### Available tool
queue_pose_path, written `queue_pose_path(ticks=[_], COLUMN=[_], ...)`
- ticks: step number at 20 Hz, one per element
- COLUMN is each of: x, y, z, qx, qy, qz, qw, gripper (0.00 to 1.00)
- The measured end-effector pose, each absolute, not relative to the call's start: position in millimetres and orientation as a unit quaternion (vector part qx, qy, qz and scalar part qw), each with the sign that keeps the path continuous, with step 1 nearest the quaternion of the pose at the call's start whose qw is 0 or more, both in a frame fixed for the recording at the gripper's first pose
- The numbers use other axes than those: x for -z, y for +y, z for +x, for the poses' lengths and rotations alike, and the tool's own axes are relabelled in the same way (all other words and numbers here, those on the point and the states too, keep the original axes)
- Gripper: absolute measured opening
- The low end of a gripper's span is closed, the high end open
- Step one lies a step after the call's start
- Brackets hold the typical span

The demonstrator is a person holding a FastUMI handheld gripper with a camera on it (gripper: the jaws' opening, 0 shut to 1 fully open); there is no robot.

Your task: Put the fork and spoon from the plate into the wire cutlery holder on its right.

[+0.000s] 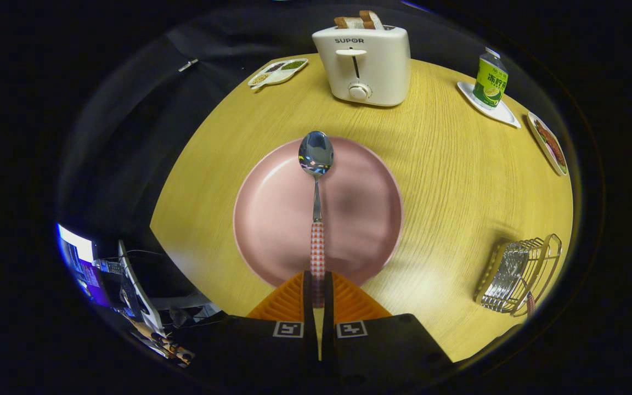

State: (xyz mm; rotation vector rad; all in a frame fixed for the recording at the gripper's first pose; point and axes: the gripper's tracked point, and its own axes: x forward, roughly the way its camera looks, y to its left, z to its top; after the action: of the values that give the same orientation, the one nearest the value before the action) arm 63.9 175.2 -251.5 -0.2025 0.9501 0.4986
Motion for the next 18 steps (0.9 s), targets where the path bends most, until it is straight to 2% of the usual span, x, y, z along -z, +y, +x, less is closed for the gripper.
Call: queue_pose_path(ticks=[8,18], x=[174.4,107.9], y=[117.1,-3.1], z=[34.3,0.8], qx=[-0.255,-0.19], qy=[0.426,0.462], qz=[-0.121,-0.12], qw=[0.859,0.858], gripper=[0.07,0.07])
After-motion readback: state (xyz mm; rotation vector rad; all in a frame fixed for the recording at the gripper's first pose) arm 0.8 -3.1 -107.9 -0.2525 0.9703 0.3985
